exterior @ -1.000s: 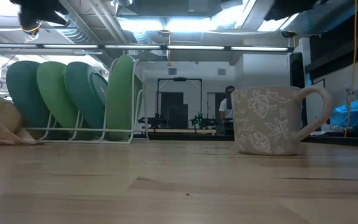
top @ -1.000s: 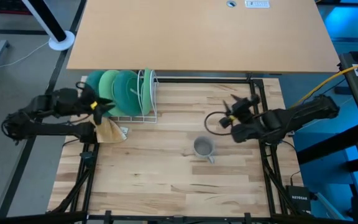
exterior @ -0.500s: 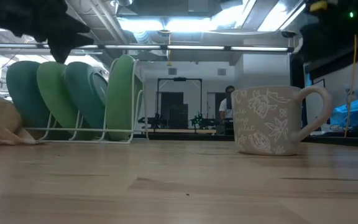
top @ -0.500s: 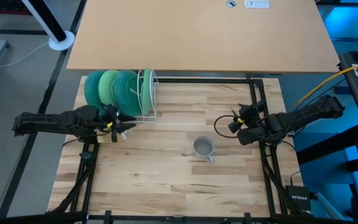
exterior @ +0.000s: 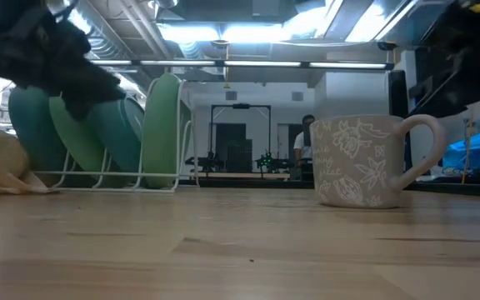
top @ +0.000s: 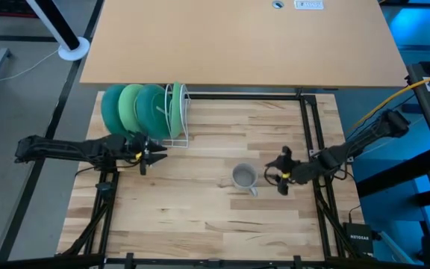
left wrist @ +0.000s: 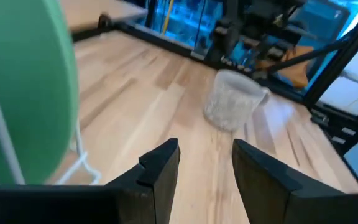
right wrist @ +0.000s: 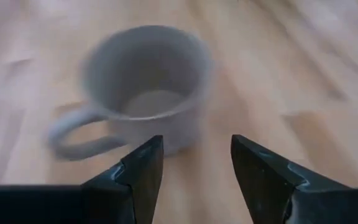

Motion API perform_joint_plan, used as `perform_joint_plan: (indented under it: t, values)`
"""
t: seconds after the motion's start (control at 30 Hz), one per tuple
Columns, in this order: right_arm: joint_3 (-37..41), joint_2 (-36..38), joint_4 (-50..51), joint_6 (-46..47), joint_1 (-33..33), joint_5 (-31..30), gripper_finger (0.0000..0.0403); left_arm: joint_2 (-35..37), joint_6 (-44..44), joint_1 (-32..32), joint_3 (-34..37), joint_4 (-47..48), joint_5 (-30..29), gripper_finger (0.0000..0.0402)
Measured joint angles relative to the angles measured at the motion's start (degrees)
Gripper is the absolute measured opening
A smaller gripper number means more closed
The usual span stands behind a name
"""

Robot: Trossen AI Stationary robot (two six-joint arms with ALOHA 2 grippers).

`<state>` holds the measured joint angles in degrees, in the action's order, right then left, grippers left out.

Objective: Sort dishes
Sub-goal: Return to Home Position

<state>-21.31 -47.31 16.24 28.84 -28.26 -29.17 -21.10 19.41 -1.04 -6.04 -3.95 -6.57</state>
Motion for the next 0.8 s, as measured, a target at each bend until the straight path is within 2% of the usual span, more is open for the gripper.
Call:
perform_joint_plan:
  t: [0.33, 0.53, 0.8]
  values:
    - [8.8, 0.0, -19.0, -7.5, -2.2, 10.4, 0.0195, 0.0, 16.3, 0.0, 3.0, 0.5, -0.3, 0.0143]
    - [14.5, 0.0, -28.6, -8.8, -2.2, 14.7, 0.0195, 0.0, 17.7, 0.0, 3.0, 0.5, -0.3, 0.0143]
    - [20.1, 0.4, -34.4, -8.8, -2.2, 14.8, 0.0195, 0.0, 17.7, 0.0, 3.0, 0.9, -0.3, 0.0143]
